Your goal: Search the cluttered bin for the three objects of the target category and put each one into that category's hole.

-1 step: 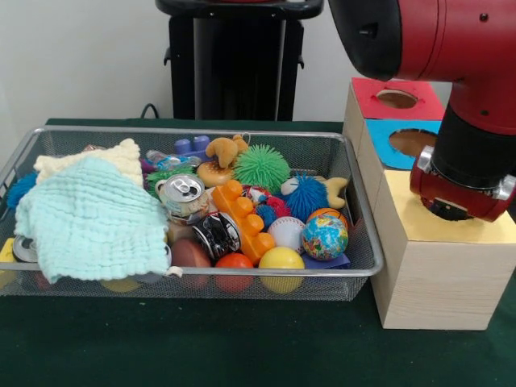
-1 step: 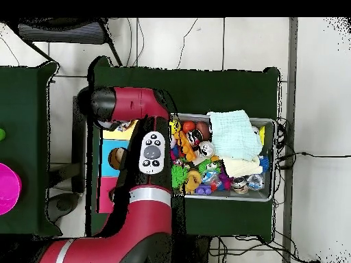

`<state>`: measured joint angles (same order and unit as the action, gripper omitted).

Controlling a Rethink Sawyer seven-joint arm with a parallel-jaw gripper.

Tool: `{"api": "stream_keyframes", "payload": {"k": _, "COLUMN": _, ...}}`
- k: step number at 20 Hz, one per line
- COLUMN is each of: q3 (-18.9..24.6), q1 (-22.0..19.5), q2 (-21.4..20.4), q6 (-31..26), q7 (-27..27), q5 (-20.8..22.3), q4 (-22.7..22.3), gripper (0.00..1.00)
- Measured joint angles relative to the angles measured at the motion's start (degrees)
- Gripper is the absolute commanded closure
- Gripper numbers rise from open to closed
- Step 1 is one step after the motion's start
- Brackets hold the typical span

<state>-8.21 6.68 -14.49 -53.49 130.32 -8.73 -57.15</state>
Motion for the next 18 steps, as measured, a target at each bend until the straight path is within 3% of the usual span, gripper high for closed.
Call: {"api": "stream_keyframes", "payload": {"k": 18, "q3": 2.40, "q1": -2.15, "q2": -5.83, "q6": -2.26, "q7": 0.01, "q5": 0.87, "q4": -2.30, "gripper": 1.00}}
